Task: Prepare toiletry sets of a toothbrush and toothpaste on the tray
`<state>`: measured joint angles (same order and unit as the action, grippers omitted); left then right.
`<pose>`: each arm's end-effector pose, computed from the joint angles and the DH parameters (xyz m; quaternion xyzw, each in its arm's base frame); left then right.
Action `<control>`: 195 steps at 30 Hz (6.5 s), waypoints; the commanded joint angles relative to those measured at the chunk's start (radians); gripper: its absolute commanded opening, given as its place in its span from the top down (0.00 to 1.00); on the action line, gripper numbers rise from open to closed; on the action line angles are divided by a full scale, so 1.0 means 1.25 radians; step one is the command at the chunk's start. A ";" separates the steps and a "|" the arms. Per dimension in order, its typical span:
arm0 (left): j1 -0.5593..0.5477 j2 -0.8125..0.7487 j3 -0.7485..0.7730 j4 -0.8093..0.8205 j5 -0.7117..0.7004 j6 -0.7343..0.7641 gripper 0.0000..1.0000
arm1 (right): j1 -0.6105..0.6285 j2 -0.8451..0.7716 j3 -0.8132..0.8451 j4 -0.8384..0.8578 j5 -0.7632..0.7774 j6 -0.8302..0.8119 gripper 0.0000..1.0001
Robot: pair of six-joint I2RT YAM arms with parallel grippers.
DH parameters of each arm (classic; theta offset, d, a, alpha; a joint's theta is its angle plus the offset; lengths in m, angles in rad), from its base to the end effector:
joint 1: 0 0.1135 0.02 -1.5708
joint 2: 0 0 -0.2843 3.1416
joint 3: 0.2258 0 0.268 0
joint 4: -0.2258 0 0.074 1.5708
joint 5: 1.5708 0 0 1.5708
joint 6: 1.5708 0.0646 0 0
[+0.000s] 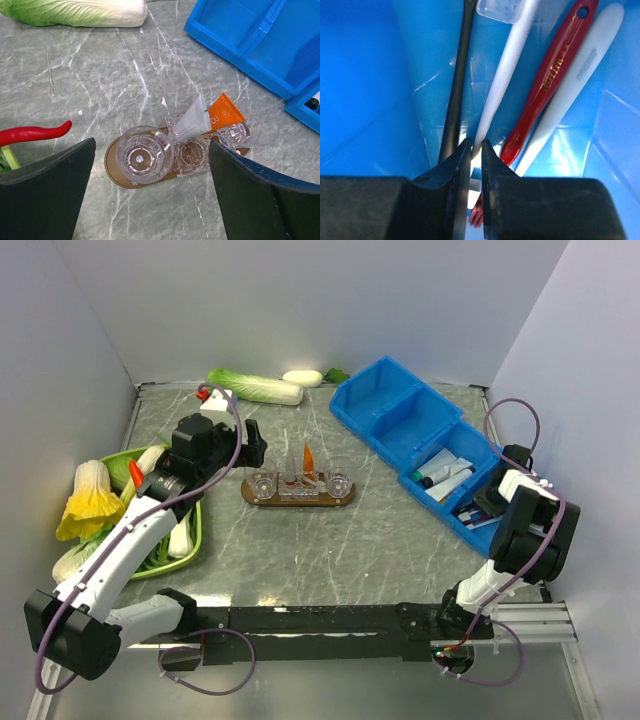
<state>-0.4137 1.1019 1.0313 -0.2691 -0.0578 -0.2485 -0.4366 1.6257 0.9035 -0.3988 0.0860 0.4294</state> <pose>0.2642 -0.1119 0.3624 0.0507 0.8147 -0.1653 0.5535 0.2980 -0.1452 0.1451 0.4174 0.8800 -0.0427 0.2227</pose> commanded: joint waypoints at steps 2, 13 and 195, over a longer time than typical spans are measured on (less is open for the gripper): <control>0.005 -0.002 0.009 0.018 0.002 0.010 0.01 | -0.003 0.010 0.009 0.022 0.007 -0.008 0.92; 0.005 -0.007 0.009 0.018 0.008 0.007 0.01 | -0.004 -0.108 0.037 -0.015 0.004 -0.013 1.00; -0.367 0.173 0.357 -0.867 -0.159 -0.218 0.99 | 0.425 -0.667 -0.039 0.104 -0.028 -0.053 0.01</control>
<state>-0.8574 1.3300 1.4555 -1.2945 -0.3199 -0.4778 0.0982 0.8078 0.8612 -0.3347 0.0647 0.3904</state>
